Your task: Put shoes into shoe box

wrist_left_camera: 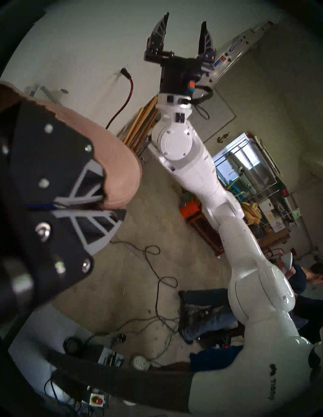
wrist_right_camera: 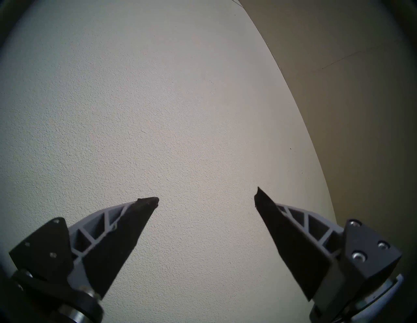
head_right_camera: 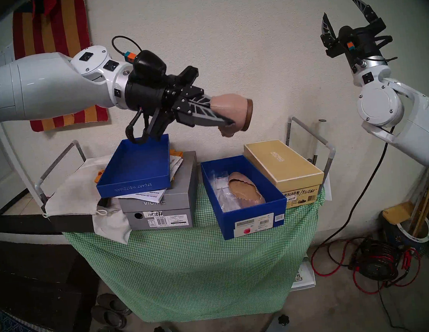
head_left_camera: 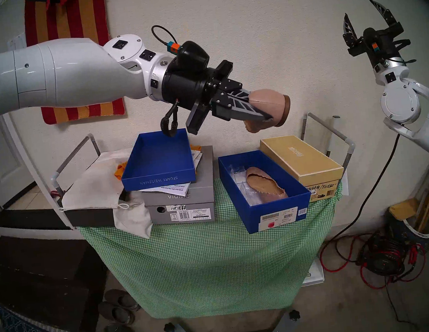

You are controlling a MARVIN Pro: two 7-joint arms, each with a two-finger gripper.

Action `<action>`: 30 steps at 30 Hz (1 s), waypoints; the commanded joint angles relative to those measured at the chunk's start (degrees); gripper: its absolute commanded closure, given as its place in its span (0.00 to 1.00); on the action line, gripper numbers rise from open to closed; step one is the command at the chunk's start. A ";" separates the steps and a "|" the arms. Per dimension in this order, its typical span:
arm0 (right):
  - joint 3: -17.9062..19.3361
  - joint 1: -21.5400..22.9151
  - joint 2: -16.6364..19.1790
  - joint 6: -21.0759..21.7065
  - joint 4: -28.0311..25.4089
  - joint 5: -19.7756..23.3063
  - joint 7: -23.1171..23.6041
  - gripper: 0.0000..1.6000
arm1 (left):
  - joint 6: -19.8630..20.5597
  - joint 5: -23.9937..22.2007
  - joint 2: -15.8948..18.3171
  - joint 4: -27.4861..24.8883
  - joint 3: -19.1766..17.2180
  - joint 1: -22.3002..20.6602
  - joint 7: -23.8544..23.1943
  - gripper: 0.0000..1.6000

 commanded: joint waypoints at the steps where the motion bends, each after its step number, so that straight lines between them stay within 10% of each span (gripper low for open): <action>1: 0.15 0.06 0.04 0.19 0.00 0.19 -0.26 0.00 | 1.15 -0.16 -0.58 2.40 -0.97 -0.36 -5.83 1.00; 12: 0.17 0.04 0.02 0.11 0.05 0.14 -0.26 0.00 | -1.66 2.50 -7.07 13.68 -0.03 6.06 -6.66 1.00; 30: 0.21 0.01 0.01 0.14 0.05 0.15 -0.27 0.00 | -6.33 9.02 -10.39 15.15 3.31 7.29 -1.55 1.00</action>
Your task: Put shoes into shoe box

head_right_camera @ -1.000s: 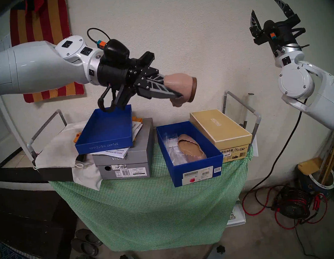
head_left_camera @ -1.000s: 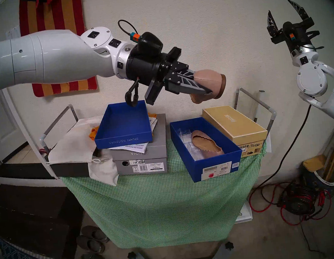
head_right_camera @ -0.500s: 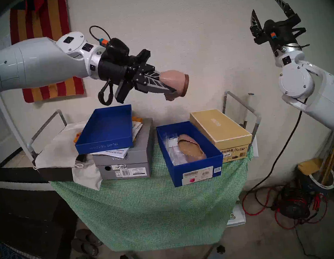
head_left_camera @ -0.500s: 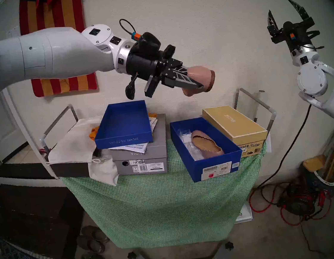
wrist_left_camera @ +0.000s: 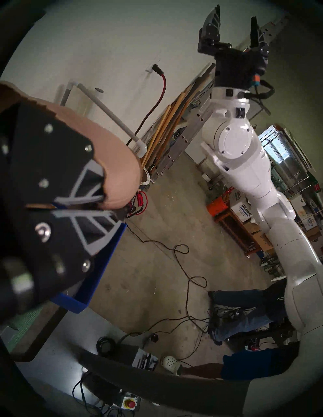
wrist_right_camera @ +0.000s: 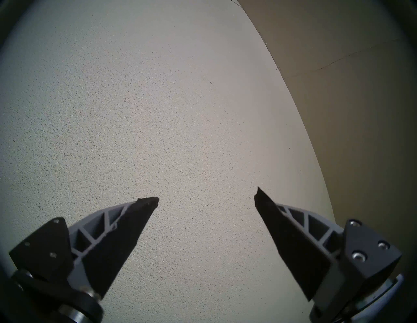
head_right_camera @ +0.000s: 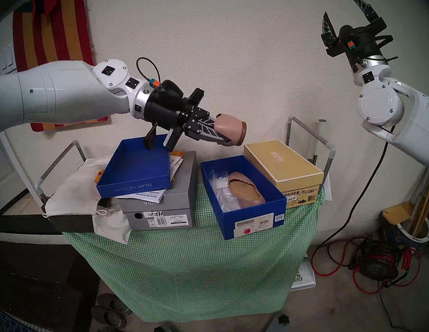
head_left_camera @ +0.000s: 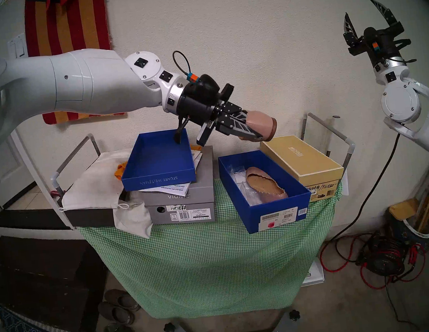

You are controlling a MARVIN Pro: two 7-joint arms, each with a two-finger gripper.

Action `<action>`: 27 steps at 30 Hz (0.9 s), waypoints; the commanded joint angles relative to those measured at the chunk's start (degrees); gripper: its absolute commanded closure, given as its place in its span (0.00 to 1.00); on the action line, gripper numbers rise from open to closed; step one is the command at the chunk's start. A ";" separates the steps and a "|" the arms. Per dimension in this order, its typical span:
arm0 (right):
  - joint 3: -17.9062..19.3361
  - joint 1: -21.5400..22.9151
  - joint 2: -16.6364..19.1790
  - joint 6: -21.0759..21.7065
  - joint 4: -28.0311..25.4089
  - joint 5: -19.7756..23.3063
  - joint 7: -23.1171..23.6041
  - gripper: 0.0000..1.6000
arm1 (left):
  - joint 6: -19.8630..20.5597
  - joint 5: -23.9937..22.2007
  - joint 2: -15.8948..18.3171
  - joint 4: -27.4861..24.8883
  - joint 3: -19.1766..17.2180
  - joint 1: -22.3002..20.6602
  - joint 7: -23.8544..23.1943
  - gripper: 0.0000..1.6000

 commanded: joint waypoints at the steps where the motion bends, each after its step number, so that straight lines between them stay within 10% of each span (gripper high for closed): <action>1: 0.06 0.01 0.05 0.16 -0.08 0.14 -0.11 0.00 | -2.48 1.51 -1.82 2.73 0.68 0.05 -5.71 1.00; 27: 0.07 0.00 0.05 0.15 -0.07 0.13 -0.10 0.00 | -10.73 8.25 -6.42 1.82 9.45 1.60 4.15 1.00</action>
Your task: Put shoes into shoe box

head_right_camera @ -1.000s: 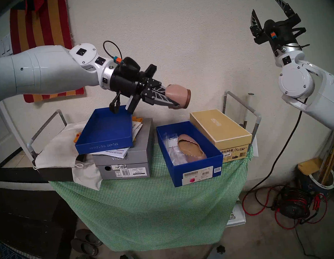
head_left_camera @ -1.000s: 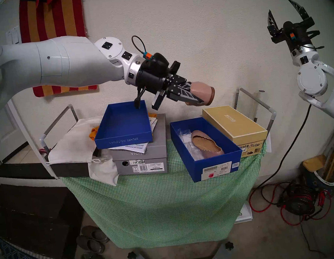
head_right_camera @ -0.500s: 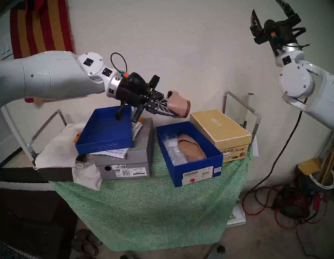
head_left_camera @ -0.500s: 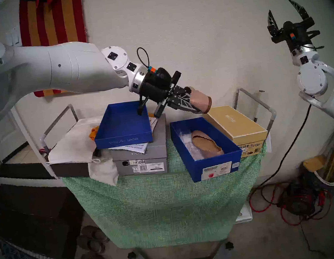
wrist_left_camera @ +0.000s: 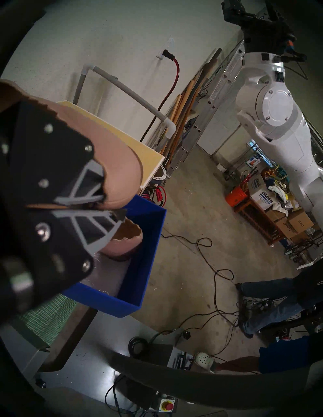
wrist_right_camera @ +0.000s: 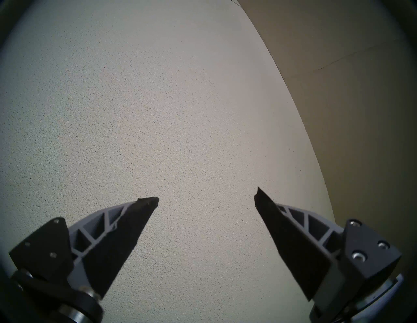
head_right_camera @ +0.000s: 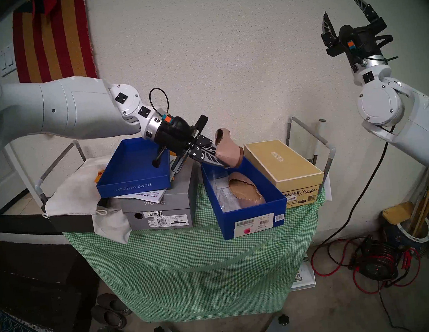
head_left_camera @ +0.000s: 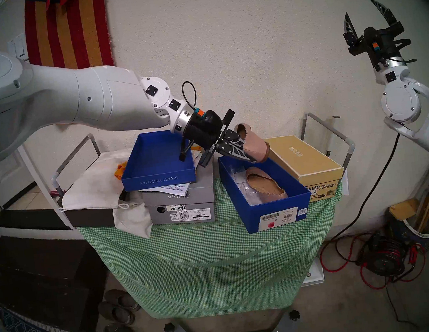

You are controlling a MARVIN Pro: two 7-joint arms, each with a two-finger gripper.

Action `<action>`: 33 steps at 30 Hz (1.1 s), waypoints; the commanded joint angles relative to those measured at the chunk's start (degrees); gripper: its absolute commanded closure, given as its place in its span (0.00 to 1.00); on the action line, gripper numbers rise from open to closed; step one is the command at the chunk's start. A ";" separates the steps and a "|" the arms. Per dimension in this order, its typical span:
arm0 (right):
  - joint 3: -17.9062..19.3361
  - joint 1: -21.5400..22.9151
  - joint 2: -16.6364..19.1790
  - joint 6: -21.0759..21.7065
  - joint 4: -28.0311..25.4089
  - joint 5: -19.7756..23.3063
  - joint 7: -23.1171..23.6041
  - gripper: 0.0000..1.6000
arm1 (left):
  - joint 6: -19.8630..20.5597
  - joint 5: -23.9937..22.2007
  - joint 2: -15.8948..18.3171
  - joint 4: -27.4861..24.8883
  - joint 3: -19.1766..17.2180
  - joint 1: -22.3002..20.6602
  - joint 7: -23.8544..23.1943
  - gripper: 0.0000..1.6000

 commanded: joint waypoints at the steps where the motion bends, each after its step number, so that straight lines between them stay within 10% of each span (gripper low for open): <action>1: 0.05 0.00 0.06 0.15 -0.09 0.13 -0.09 0.00 | -1.51 0.26 -1.57 -1.16 1.81 -0.77 -5.75 1.00; 33: 0.06 -0.01 0.05 0.13 -0.08 0.12 -0.08 0.00 | -1.95 -5.66 -5.84 -5.70 9.87 -1.44 -3.50 1.00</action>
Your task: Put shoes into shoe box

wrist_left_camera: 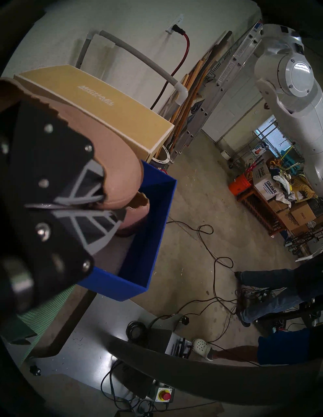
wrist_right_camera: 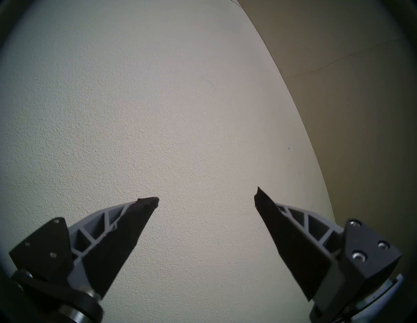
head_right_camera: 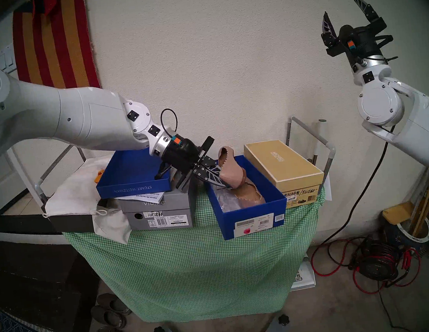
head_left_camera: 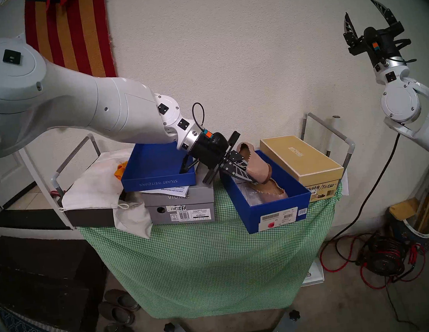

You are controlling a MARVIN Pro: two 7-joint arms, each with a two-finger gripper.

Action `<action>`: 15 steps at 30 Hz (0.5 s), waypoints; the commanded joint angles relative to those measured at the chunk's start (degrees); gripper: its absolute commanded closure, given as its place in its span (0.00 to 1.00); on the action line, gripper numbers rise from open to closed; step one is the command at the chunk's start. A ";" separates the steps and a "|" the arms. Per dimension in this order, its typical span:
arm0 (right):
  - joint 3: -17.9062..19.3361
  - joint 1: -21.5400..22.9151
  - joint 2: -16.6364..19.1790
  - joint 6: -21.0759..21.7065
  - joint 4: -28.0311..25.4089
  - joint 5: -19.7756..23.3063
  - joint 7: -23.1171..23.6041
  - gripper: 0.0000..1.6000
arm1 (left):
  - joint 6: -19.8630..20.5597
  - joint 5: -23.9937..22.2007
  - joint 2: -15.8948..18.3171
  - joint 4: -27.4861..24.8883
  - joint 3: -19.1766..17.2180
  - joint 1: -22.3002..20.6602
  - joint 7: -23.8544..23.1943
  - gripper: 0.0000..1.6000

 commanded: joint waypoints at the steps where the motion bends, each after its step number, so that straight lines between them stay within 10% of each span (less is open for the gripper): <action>1: 0.04 0.00 0.07 0.13 -0.09 0.12 -0.08 0.00 | 0.40 -1.57 -0.29 -2.85 0.62 -1.24 -6.19 1.00; 15: 0.04 -0.01 0.07 0.15 -0.10 0.13 -0.09 0.00 | -0.01 -2.24 -2.19 1.12 4.49 0.92 -6.65 1.00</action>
